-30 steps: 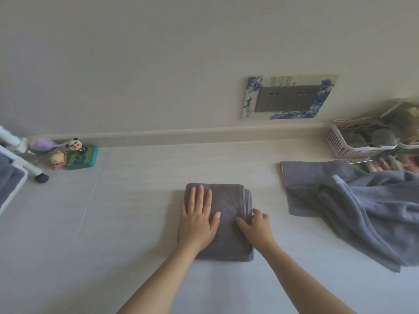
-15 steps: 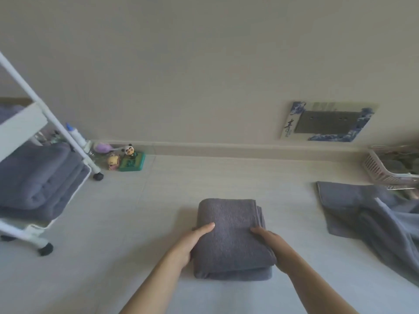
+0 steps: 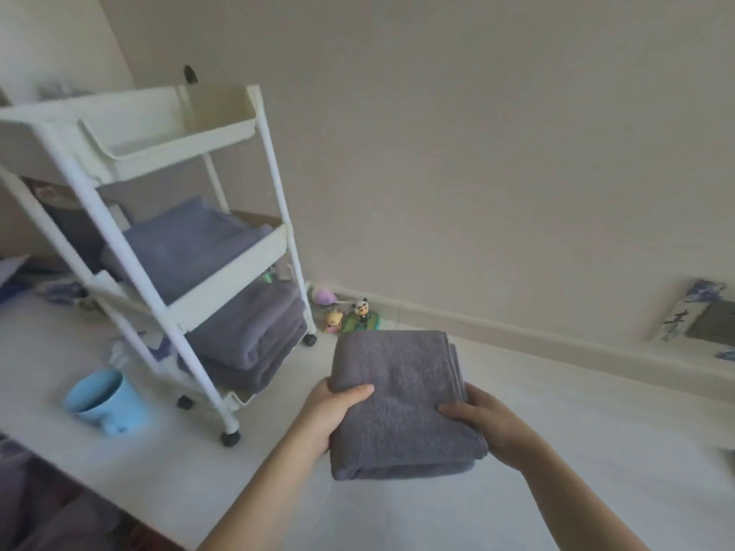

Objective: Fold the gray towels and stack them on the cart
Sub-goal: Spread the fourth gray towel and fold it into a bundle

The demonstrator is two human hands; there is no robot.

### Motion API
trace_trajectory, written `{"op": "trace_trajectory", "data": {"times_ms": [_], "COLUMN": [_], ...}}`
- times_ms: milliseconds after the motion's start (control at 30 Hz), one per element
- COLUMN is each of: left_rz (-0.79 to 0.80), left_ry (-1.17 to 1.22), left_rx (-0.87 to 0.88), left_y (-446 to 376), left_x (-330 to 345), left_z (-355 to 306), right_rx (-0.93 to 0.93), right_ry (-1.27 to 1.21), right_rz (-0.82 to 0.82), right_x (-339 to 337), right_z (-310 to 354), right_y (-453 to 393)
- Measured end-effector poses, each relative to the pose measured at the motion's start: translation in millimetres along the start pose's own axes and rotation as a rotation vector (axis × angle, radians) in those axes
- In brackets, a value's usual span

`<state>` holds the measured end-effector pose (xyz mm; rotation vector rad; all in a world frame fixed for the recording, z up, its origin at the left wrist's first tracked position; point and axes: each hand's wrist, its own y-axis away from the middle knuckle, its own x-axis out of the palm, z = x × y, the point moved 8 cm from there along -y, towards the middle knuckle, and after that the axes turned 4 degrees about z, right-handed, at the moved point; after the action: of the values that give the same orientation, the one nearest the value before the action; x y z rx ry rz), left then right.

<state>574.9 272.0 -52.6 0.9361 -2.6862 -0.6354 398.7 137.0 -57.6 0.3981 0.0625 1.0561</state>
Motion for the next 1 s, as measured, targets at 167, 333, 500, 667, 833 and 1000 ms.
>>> {"op": "trace_trajectory", "data": {"times_ms": [167, 333, 500, 667, 833, 1000], "left_rz": [-0.173, -0.295, -0.439, -0.530, -0.597, -0.544], "left_ry": [0.049, 0.134, 0.248, 0.441, 0.614, 0.666], "left_rx": [0.200, 0.381, 0.490, 0.497, 0.525, 0.619], "left_y": [14.7, 39.6, 49.5, 37.6, 33.3, 29.6], "left_x": [-47.3, -82.0, -112.6, -139.7, -153.2, -149.4], "left_z": [-69.1, -145.1, -189.6, -199.5, -199.5, -206.2], "right_rx": [-0.175, -0.354, -0.425, -0.395, -0.463, -0.517], "right_ry": [0.076, 0.055, 0.175, 0.250, 0.068, -0.120], "right_rz": [0.072, 0.164, 0.249, 0.273, 0.205, 0.173], "right_x": [38.5, 70.0, 95.6, 117.4, 133.2, 148.5], "right_z": [78.0, 167.9, 229.9, 253.8, 263.6, 269.8], "right_y": [-35.9, -61.0, -84.3, -115.2, -152.8, -182.4]}}
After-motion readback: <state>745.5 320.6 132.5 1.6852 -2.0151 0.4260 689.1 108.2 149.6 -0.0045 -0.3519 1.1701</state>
